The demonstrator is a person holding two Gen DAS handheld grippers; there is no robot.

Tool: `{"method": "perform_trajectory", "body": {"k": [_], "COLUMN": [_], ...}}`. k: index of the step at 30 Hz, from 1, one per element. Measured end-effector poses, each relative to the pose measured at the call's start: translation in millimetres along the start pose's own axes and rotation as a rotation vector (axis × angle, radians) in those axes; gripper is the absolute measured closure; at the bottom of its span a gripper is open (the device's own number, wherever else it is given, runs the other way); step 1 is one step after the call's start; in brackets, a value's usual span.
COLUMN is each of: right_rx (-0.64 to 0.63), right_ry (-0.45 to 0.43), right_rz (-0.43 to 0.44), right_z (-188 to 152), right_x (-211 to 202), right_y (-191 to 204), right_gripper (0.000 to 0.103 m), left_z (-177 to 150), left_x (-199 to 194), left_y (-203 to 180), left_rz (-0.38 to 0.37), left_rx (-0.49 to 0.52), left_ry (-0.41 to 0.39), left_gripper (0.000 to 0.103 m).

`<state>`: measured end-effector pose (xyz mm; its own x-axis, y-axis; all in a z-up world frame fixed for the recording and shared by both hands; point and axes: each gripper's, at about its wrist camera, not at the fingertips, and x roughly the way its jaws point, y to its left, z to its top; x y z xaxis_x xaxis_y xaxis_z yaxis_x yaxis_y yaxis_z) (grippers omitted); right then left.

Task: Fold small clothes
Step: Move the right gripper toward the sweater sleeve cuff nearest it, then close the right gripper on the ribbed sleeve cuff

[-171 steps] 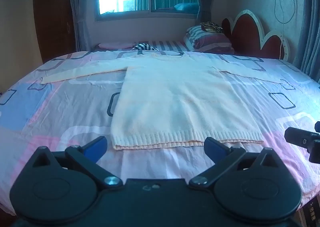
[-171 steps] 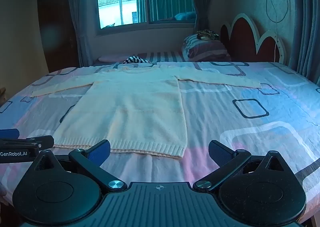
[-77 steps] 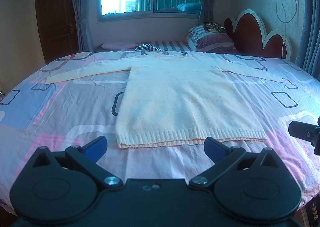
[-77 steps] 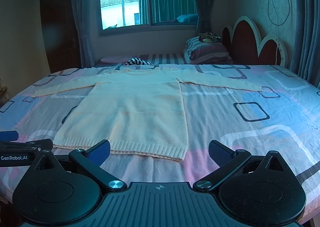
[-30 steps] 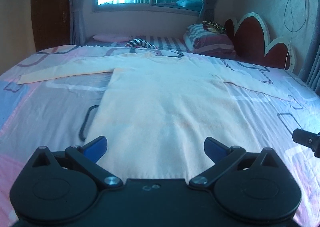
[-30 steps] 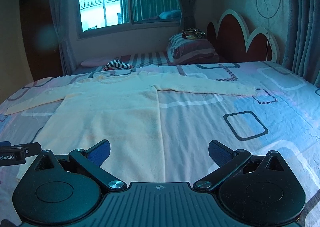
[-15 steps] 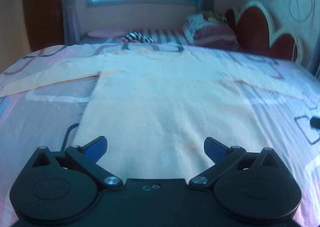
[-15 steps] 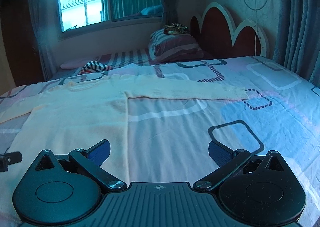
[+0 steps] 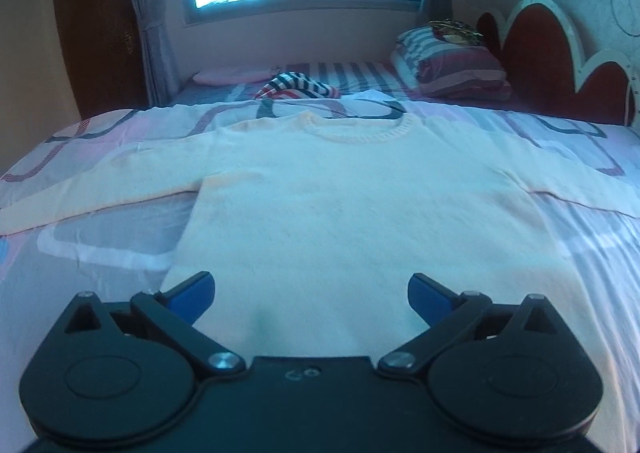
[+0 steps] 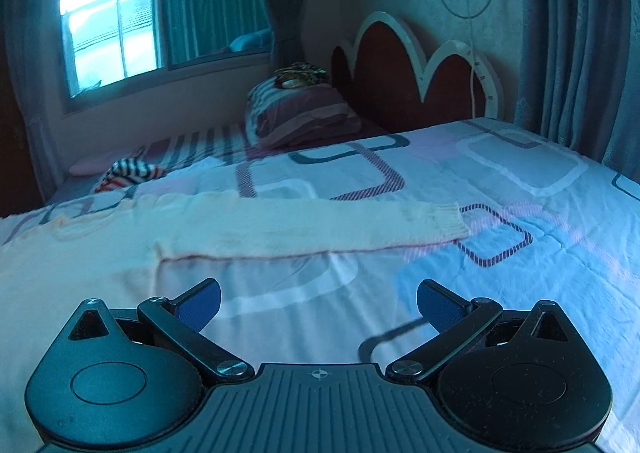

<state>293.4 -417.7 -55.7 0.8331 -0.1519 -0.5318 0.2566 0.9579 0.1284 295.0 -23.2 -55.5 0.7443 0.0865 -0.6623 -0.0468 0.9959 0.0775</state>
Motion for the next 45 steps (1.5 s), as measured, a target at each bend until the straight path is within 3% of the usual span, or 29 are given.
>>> {"method": "perform_trajectory", "body": {"k": [8,12,15,23,25,29,31,34,37,38,40,45], "right_rx": [0.115,0.186,0.238,0.404,0.412,0.433,0.440,0.440,0.386,0.352,0.409,0.366], "right_ry": [-0.019,-0.020,0.011,0.040,0.036,0.035,0.044,0.031,-0.055,-0.038,0.055,0.042], "right_rz": [-0.089,-0.121,-0.122,-0.141,-0.125,-0.106,-0.099,-0.069,-0.077,-0.120,-0.142,-0.152], "right_z": [23,26,28,25,26,29,31,37,46,46,40,45], "right_x": [70,98,117,143,147,155,158,153,140,145,163,168], "right_y": [-57,-84,-100,-139,-142,-148,-153,-156,-157,-157,-167,-155], "right_gripper": [0.000,0.001,0.031,0.034,0.050,0.071,0.099,0.100,0.100,0.100,0.100,0.100], "left_z": [10,11,12,13,13,14,16,22,26,26,27,25], "left_x": [28,44,54,66,70,76,77,76,76,77,79,80], "left_y": [-6,-4,-4,-5,-3,4,6,4,4,4,8,24], "left_rz": [0.053,0.058,0.067,0.075,0.076,0.042,0.020,0.018,0.025,0.029,0.037,0.039], "left_rx": [0.071,0.049,0.032,0.036,0.026,-0.054,-0.082,-0.053,-0.018,-0.007,0.003,-0.004], "left_ry": [0.007,0.028,0.053,0.075,0.082,0.110,0.111,0.096,0.094,0.097,0.112,0.142], "left_gripper": [0.000,0.000,0.000,0.000,0.000,0.000,0.000,0.000,0.000,0.000,0.000,0.001]}}
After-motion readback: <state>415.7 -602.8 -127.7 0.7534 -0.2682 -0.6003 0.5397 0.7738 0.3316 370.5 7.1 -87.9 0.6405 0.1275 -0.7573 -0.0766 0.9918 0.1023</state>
